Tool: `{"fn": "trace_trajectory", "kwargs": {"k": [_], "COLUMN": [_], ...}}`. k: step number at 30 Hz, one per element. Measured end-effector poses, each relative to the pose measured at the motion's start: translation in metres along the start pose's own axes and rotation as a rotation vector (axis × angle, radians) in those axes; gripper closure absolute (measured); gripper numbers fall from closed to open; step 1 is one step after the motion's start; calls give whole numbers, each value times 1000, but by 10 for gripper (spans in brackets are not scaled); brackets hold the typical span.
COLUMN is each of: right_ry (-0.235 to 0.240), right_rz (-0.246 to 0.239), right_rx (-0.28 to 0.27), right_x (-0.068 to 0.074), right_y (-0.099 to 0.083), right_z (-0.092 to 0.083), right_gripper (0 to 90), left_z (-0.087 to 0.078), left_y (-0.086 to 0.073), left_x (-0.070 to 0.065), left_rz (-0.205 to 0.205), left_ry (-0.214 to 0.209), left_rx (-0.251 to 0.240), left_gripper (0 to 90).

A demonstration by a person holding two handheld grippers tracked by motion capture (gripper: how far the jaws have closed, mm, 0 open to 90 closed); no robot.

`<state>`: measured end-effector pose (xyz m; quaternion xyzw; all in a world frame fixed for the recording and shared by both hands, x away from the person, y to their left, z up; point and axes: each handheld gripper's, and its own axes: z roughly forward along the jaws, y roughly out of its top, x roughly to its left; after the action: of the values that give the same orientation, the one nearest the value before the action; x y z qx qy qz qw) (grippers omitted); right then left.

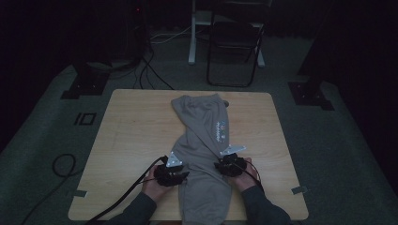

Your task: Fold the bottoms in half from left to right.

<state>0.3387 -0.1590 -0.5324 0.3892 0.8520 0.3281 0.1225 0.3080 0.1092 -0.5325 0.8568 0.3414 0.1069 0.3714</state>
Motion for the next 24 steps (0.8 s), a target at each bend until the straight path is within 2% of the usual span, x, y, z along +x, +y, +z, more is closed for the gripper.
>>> {"fn": "trace_trajectory", "kwargs": {"k": [1,2,4,6,8,9,11,13,15,18,20,22,23,24], "right_ry": [15,22,17,12,-3,-18,-38,-50,-57,-90,-124,-125,-141,-166], "right_rz": [-1,-5,-6,8,6,5,0,-13,-15,-38,-61,-66,-75,-79], "right_rx": [16,19,-30,-89,-137,-152,-173,-179,-166,-137,-103,-67,-46,-22], "right_x": [0,0,-1,-3,-4,-6,-8,-11,-12,-10,-8,-7,-7,-9], "right_y": [1,4,12,28,48,58,79,100,120,143,155,163,166,169], "right_z": [-1,-1,-1,2,9,15,27,41,57,80,96,112,119,126], "right_gripper": [685,674,651,646,653,659,665,663,647,579,539,503,509,578], "left_z": [-2,-4,-4,2,12,15,18,19,20,21,20,20,20,20], "left_y": [2,6,13,17,19,18,16,15,14,9,9,9,8,8], "left_x": [3,9,24,39,53,57,58,54,52,50,49,47,47,47], "left_rz": [-4,-27,-81,-128,-164,-187,-187,-153,-144,-146,-140,-135,-140,-144], "left_ry": [18,43,81,112,146,148,146,154,159,164,173,175,169,165], "left_rx": [-34,-65,-107,-101,-61,-52,-32,-25,-31,-70,-66,-65,-66,-66], "left_gripper": [609,608,608,612,621,626,637,636,645,682,710,756,783,812]}}
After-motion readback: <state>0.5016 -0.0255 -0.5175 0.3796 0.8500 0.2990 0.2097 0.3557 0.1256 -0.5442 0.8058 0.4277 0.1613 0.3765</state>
